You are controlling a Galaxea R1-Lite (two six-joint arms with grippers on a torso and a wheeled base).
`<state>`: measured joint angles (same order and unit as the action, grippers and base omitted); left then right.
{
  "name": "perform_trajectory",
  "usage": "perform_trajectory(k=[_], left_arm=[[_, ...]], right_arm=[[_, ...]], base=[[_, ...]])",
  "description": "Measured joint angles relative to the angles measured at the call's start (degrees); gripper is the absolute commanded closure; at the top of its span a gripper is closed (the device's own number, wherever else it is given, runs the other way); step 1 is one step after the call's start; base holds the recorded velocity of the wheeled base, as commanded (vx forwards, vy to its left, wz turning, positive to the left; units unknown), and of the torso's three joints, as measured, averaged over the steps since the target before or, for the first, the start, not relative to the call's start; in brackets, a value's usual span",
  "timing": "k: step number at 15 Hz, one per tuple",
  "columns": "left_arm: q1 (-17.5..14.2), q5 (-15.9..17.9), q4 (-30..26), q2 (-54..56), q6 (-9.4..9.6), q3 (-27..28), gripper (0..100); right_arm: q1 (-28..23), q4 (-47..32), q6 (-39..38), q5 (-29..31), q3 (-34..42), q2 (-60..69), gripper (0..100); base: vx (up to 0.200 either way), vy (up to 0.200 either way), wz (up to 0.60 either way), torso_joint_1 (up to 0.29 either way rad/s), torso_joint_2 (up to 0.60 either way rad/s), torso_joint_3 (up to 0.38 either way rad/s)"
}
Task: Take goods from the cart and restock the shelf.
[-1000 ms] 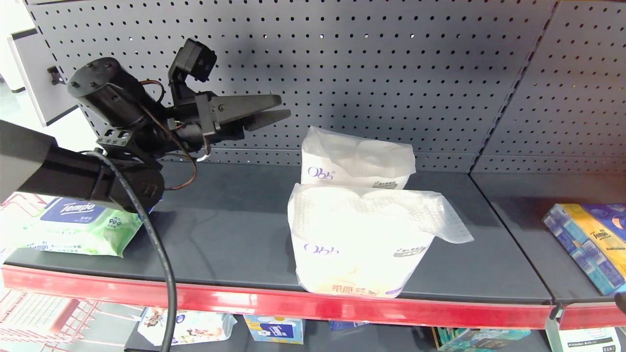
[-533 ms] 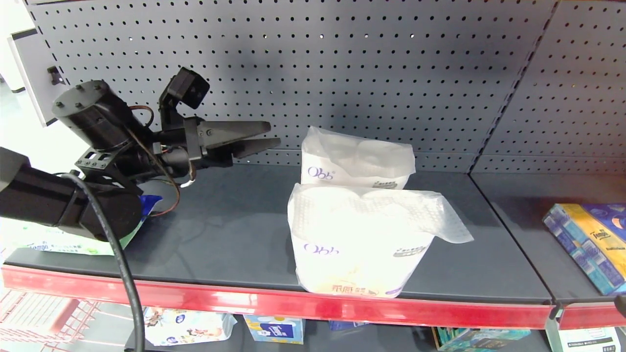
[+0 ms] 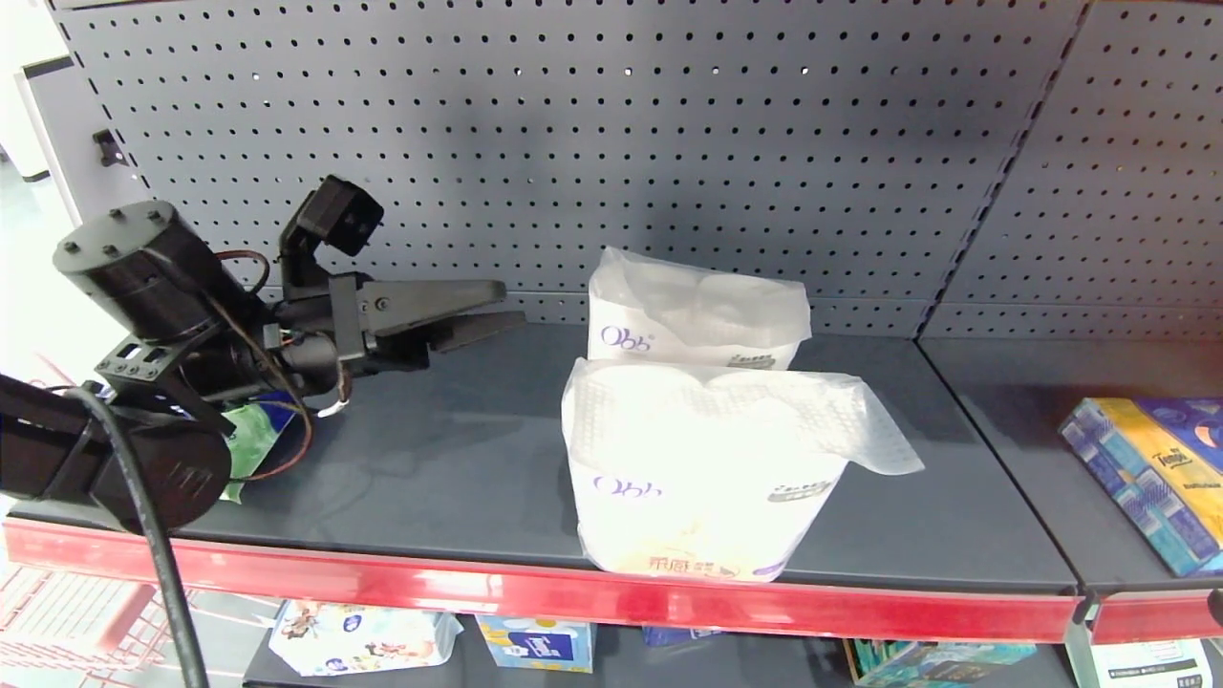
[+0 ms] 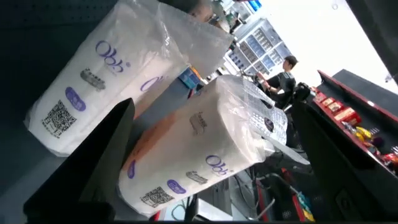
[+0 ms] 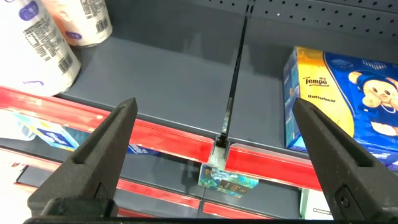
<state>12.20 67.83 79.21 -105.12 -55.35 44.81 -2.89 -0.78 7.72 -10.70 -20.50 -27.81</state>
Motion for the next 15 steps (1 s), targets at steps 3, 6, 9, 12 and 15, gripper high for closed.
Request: perform_trajectory(k=[3, 6, 9, 12, 15], left_arm=[[-0.9, -0.2, 5.5, 0.7, 4.88, -3.6, 0], [-2.0, -0.3, 9.7, 1.1, 8.39, -7.3, 0], [-3.6, -2.6, 9.0, 2.2, 10.02, -10.3, 0], [-4.4, -8.0, 4.5, 4.0, 9.61, -12.3, 0], [-5.2, -9.5, 2.1, 5.7, 9.5, -12.8, 0]], right_arm=[[0.0, 0.0, 0.0, 0.0, -0.2, 0.4, 0], [0.1, 0.0, 0.0, 0.0, 0.0, 0.9, 0], [0.1, 0.0, 0.0, -0.1, 0.4, 1.2, 0], [0.1, 0.1, 0.0, 0.0, 0.8, 1.7, 0], [0.1, 0.2, 0.0, 0.0, 1.0, 2.0, 0]], base=[[0.0, 0.0, 0.0, 0.0, 0.0, 0.0], [0.0, 0.0, 0.0, 0.0, 0.0, 0.0], [0.0, 0.0, 0.0, 0.0, 0.0, 0.0], [0.0, 0.0, 0.0, 0.0, 0.0, 0.0], [0.0, 0.0, 0.0, 0.0, 0.0, 0.0]])
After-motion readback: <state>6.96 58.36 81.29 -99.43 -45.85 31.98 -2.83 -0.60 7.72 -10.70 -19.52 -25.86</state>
